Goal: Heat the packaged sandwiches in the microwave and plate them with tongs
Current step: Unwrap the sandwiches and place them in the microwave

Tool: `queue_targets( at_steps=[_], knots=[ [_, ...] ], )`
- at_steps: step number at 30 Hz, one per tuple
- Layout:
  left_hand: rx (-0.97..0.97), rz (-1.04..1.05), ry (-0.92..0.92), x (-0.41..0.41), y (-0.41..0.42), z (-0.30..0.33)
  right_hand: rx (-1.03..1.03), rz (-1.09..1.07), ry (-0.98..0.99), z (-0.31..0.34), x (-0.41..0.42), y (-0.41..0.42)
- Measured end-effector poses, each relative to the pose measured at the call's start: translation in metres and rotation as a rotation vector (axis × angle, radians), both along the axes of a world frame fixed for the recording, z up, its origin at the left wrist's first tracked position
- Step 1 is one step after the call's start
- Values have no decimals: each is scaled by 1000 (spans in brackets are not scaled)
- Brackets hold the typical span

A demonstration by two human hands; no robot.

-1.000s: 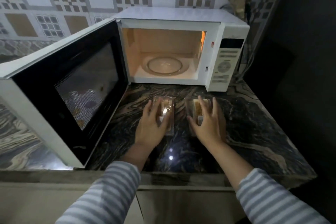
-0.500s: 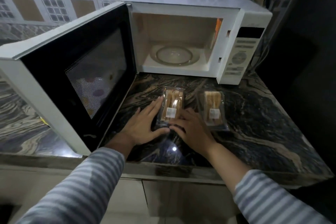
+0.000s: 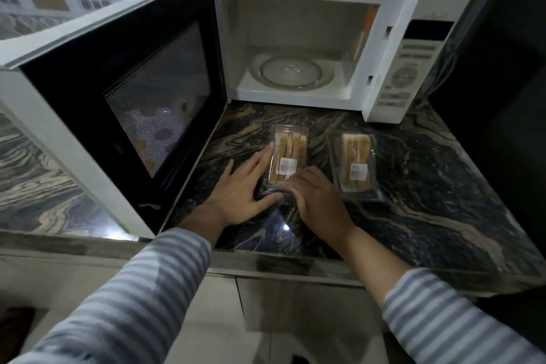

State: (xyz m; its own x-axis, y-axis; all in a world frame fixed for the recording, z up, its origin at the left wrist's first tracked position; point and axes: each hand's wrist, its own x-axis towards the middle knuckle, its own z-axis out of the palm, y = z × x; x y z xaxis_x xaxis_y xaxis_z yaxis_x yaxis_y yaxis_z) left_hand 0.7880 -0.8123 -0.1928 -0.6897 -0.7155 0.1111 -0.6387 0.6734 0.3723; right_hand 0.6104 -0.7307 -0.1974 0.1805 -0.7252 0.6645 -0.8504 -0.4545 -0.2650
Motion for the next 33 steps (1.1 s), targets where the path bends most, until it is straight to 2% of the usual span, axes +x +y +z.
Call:
queue_targets(
  at_steps=[4,8,10,12,14,17,23,26,33],
  knots=[
    [-3,-3,12,-3,1,0,-12,14,-3,3,1,0],
    [-132,-35,153,-7,-6,19,-92,-29,-38,26,-3,-6],
    [-189,-52,191,-10,-14,35,-110,-151,-170,38,-4,-7],
    [-267,-53,169,-14,-22,51,-72,-281,-412,44,-1,-4],
    [-312,-53,132,-18,-30,67,130,-359,-559,46,5,-3],
    [-301,-51,66,-23,-41,88,436,-446,-478,43,13,-16],
    [-232,-64,70,-25,-55,102,585,-569,-416,42,29,-56],
    [-229,-51,66,-26,-57,102,604,-640,-328,42,33,-64],
    [-208,-58,100,-25,-56,101,579,-666,-318,41,33,-72]
  ],
)
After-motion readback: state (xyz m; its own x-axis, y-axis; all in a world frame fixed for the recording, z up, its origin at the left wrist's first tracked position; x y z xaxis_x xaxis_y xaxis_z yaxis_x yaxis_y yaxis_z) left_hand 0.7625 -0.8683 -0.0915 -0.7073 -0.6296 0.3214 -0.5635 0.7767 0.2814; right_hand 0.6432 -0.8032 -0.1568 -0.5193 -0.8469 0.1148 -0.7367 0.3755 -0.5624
